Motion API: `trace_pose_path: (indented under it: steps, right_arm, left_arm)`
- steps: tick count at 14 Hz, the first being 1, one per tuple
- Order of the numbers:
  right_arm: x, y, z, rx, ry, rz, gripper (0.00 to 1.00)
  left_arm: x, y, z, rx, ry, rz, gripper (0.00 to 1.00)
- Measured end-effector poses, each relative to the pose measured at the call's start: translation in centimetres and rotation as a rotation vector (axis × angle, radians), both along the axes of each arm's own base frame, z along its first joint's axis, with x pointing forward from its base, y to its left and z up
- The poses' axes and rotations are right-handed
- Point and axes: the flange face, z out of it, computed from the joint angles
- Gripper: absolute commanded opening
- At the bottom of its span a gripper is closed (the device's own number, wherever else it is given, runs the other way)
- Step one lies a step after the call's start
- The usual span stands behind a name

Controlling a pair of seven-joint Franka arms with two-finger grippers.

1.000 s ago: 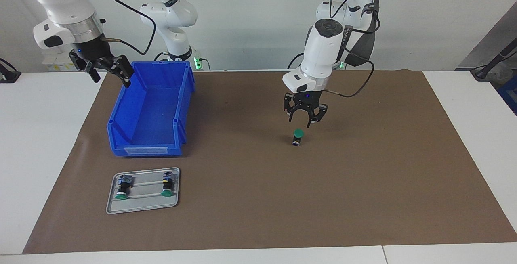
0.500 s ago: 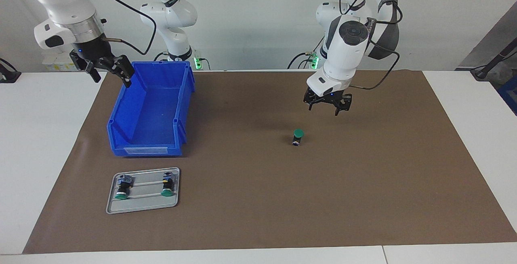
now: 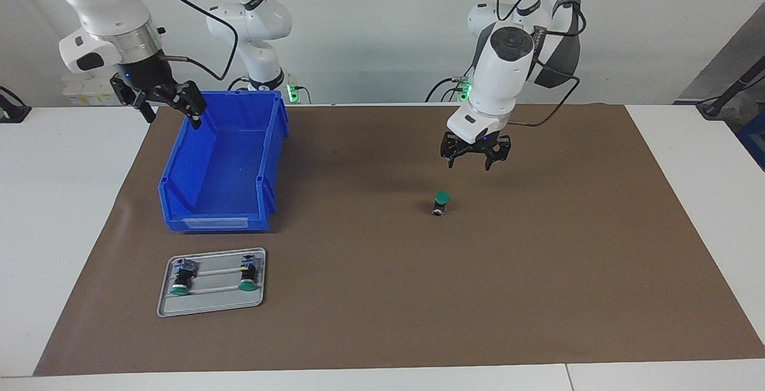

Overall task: Place and press button with both arms
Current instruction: 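Press down on the green button cap with the left gripper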

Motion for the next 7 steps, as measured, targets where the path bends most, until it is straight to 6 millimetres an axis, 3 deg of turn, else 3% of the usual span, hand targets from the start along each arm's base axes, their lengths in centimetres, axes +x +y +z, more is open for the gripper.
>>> trace_pose_path:
  steps: [4,7]
  right_arm:
    - [0.0,-0.7,0.0,0.001,0.000,-0.011,1.00]
    - [0.0,-0.7,0.0,0.001,0.000,-0.013,1.00]
  left_arm:
    - [0.8,-0.4,-3.1,-0.008,0.010,0.005,0.00]
    - [0.8,-2.0,-5.7,-0.011,0.024,-0.012,0.00]
